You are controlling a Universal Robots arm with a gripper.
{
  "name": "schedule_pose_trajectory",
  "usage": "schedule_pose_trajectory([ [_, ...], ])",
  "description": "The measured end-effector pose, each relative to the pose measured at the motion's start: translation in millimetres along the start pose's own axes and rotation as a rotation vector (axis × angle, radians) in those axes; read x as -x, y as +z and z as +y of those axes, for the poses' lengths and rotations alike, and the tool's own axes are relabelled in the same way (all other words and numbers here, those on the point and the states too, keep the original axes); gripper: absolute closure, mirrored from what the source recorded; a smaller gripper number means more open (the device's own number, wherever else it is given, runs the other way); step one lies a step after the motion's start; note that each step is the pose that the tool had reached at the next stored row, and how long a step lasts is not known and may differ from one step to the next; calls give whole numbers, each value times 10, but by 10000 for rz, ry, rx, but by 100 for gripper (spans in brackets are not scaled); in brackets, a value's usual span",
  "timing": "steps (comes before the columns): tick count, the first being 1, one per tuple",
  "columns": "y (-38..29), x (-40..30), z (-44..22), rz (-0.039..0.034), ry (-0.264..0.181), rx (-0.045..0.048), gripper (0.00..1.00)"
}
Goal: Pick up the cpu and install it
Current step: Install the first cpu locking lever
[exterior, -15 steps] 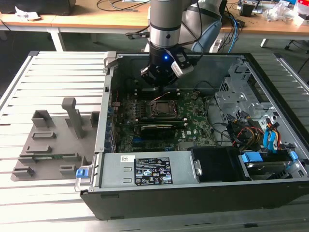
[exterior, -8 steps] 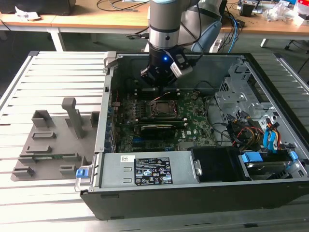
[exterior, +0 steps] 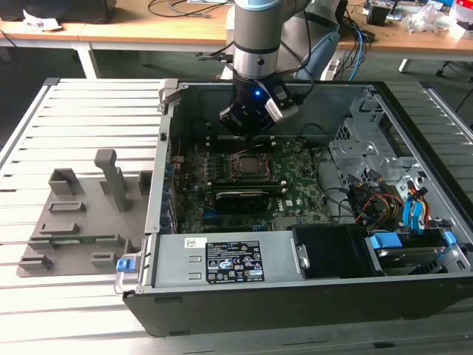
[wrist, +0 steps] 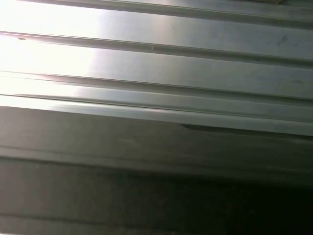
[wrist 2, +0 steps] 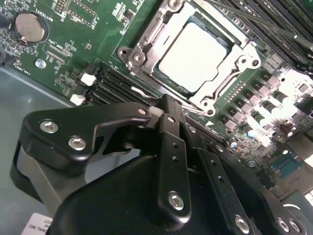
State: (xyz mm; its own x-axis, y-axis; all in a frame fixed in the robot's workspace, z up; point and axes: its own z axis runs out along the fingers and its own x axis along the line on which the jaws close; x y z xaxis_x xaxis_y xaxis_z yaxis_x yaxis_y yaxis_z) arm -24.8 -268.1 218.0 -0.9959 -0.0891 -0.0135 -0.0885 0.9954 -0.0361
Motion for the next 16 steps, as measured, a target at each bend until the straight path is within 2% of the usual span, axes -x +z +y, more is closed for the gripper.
schedule_pose_trajectory([
  [9, 53, 163, -13, 2, -1, -24, 89],
  [16, 120, 180, -12, 6, -2, -72, 89],
])
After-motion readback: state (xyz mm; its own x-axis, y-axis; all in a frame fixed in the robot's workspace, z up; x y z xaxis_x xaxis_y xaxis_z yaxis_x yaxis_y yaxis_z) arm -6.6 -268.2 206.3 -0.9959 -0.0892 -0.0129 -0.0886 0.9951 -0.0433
